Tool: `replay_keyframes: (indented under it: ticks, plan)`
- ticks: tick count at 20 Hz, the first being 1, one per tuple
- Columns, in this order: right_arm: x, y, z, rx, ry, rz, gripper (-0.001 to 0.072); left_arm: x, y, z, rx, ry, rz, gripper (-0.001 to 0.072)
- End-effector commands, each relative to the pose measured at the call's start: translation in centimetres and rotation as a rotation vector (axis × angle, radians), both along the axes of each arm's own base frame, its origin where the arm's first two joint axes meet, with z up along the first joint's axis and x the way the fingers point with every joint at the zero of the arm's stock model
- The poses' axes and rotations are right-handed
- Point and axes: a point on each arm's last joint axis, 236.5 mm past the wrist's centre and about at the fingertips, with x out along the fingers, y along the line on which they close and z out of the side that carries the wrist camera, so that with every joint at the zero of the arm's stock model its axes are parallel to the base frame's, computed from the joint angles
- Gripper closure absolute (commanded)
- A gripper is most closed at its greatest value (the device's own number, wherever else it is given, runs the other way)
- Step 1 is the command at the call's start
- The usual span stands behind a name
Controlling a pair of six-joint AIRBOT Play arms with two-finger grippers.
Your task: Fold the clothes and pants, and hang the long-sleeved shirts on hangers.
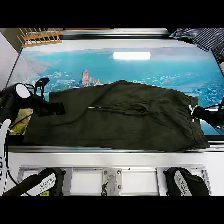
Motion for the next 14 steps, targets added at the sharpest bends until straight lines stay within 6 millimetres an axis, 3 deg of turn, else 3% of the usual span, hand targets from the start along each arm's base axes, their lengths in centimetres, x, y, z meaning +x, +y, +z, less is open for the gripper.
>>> replay_keyframes:
  ticks: [1, 4, 6, 9, 14]
  plan:
    - [0.0, 0.0, 0.0, 0.001, 0.0, 0.001, 0.0121, 1.5, 1.7, 1.3, 0.056, -0.131, 0.005, 0.0034]
    - [0.0, 0.0, 0.0, 0.001, 0.0, 0.001, 0.0121, 7.5, 5.3, 5.1, 0.126, -0.27, 0.032, 0.0034]
    - [0.0, 0.0, 0.0, 0.001, 0.0, 0.001, 0.0121, 10.9, 7.2, 5.3, 0.148, -0.279, -0.007, 0.0034]
    - [0.0, 0.0, 0.0, 0.001, 0.001, 0.001, 0.0121, 14.3, 8.9, 2.1, 0.155, -0.198, -0.115, 0.0034]
    - [0.0, 0.1, 0.0, 0.002, 0.001, 0.001, 0.0121, 18.5, 9.0, -5.0, 0.143, -0.129, -0.197, 0.0034]
